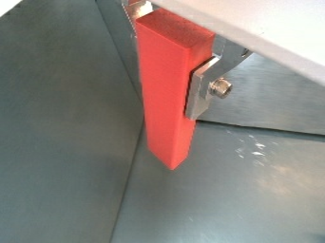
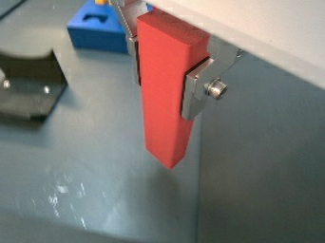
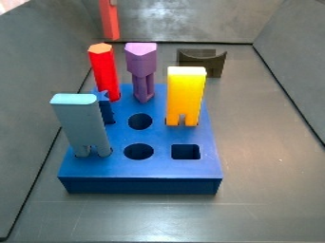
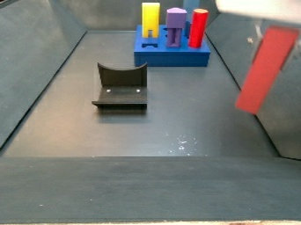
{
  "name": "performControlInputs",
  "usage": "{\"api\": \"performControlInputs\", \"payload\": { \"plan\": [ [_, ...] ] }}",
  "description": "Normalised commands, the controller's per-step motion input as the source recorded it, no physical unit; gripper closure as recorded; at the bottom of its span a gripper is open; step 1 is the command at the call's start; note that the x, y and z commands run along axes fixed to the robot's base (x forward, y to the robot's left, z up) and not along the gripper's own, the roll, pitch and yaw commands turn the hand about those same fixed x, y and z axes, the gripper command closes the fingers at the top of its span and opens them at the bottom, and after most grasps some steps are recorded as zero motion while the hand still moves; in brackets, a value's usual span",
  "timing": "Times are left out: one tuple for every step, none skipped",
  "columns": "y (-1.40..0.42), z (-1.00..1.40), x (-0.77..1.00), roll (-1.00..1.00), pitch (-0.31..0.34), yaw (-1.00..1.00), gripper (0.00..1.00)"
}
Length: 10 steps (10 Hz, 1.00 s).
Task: Pick up the rectangle object. Move up. Move to above the board. Insert the rectangle object.
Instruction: Move to above the board.
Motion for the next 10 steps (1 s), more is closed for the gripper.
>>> {"api": "performControlInputs", "payload": {
  "plan": [
    [-0.30, 1.00, 0.12, -0.07, -0.071, -0.05, 1.00],
    [-0.24, 1.00, 0.10, -0.06, -0.030, -0.02, 1.00],
    [-0.22, 1.00, 0.09, -0.05, 0.005, -0.01, 1.00],
    [-0.19, 1.00, 0.08, -0.05, 0.025, 0.00, 1.00],
    [-0.15, 1.00, 0.07, -0.03, 0.062, 0.00, 1.00],
    [-0.11, 0.99, 0.06, -0.03, 0.084, 0.01, 1.00],
    [-0.07, 0.86, 0.04, -0.02, 0.089, 0.01, 1.00],
    [-0.04, 0.74, 0.03, -0.02, 0.088, 0.01, 1.00],
    [-0.03, 0.62, 0.02, -0.02, 0.084, 0.01, 1.00],
    [-0.02, 0.46, 0.01, -0.01, 0.078, 0.01, 1.00]
  ]
}}
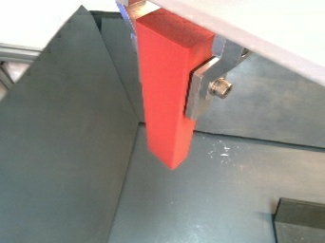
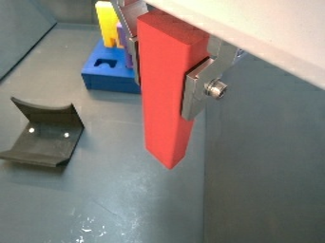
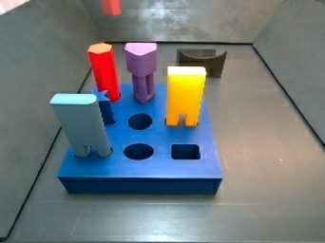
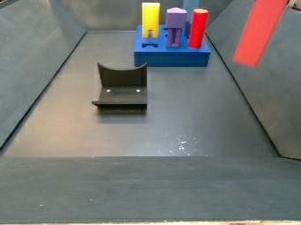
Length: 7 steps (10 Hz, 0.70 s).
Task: Pick up the rectangle object. Move up. Move to above the board. Insert the rectangle object.
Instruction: Move to above the board.
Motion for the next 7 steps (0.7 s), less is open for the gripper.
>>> {"api": "performControlInputs", "payload": {
  "plan": [
    [-0.01, 0.34, 0.01, -0.01, 0.076, 0.01, 1.00],
    [-0.01, 0.18, 0.01, 0.00, 0.076, 0.01, 1.00],
    [-1.00, 0.17, 0.39, 0.07, 0.142, 1.00, 1.00],
    [-1.00, 0.16, 0.40, 0.08, 0.152, 1.00, 1.00],
    [-1.00, 0.16, 0.40, 0.09, 0.174, 1.00, 1.00],
    [-1.00, 0.17, 0.41, 0.05, 0.200, 1.00, 1.00],
    [-1.00, 0.17, 0.42, 0.06, 0.245, 1.00, 1.00]
  ]
}}
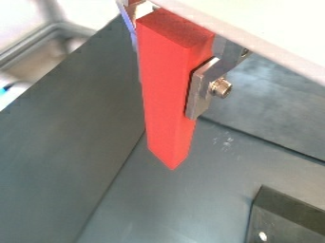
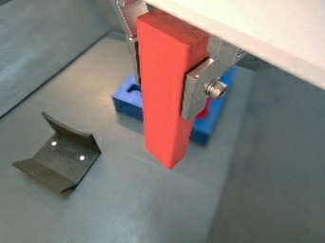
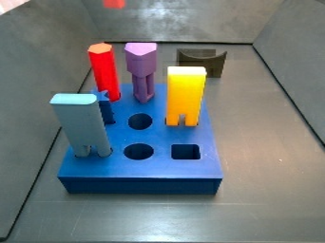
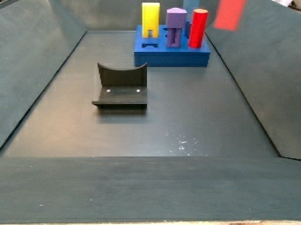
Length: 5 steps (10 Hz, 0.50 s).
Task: Pick up the rectangle object. Move up. Move to above the board. Insert the rectangle object.
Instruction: Move to above the board.
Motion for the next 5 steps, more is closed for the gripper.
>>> {"api": "performControlInputs", "payload": {
  "plan": [
    [-1.00, 0.17, 0.43, 0.07, 0.291, 1.00, 1.00],
    [-1.00, 0.17, 0.44, 0.03, 0.277, 0.80, 1.00],
    [-1.00, 0.17, 0.44, 0.05, 0.214, 0.47, 1.00],
    [-1.00, 0.17, 0.45, 0.04, 0.170, 0.29, 1.00],
    [-1.00, 0.17, 0.45, 0.03, 0.150, 0.21, 1.00]
  ]
}}
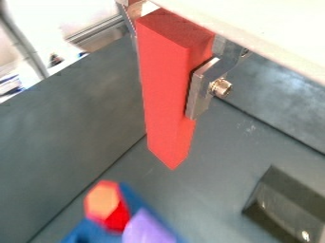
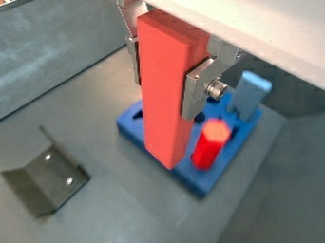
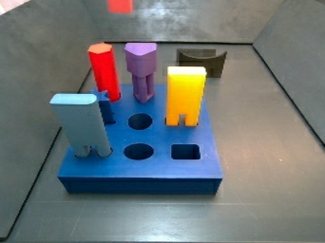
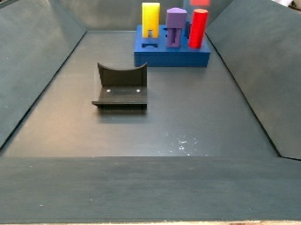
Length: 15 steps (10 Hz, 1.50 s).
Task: Pick up the rectangle object. Move up. Move to above the board. Insert the rectangle object.
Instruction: Move to above the board, then insert the rectangle object.
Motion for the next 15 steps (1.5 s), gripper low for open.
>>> {"api": "performControlInputs", "payload": {
  "plan": [
    [-1.00, 0.18, 0.47, 0.02, 0.127, 0.07, 1.00],
    [-1.00, 0.18, 0.48, 0.02, 0.129, 0.04, 1.00],
    [-1.00, 0.19, 0.50, 0.00, 0.131, 0.02, 1.00],
    [-1.00, 0.19, 0.51, 0.02, 0.130, 0.01, 1.00],
    [-0.88, 0.17, 0.48, 0.02, 0.139, 0.01, 1.00],
    [-0.67, 0.13, 0.39, 0.02, 0.142, 0.01, 1.00],
    [-0.34, 0.08, 0.23, 0.04, 0.119, 0.01, 1.00],
    [-0.21, 0.06, 0.15, 0.04, 0.082, 0.01, 1.00],
    [-0.08, 0.00, 0.00, 0.00, 0.000, 0.00, 1.00],
    [-0.26, -0.14, 0.27, 0.00, 0.006, 0.00, 1.00],
    [-0.50, -0.17, 0.25, 0.05, 0.000, 0.00, 1.00],
    [-0.52, -0.19, 0.54, 0.00, 0.000, 0.00, 1.00],
    [-0.48, -0.22, 0.53, 0.00, 0.000, 0.00, 1.00],
    [-0.47, -0.29, 0.50, 0.02, 0.000, 0.02, 1.00],
    [-0.41, -0.47, 0.49, 0.05, 0.000, 0.04, 1.00]
  ]
}}
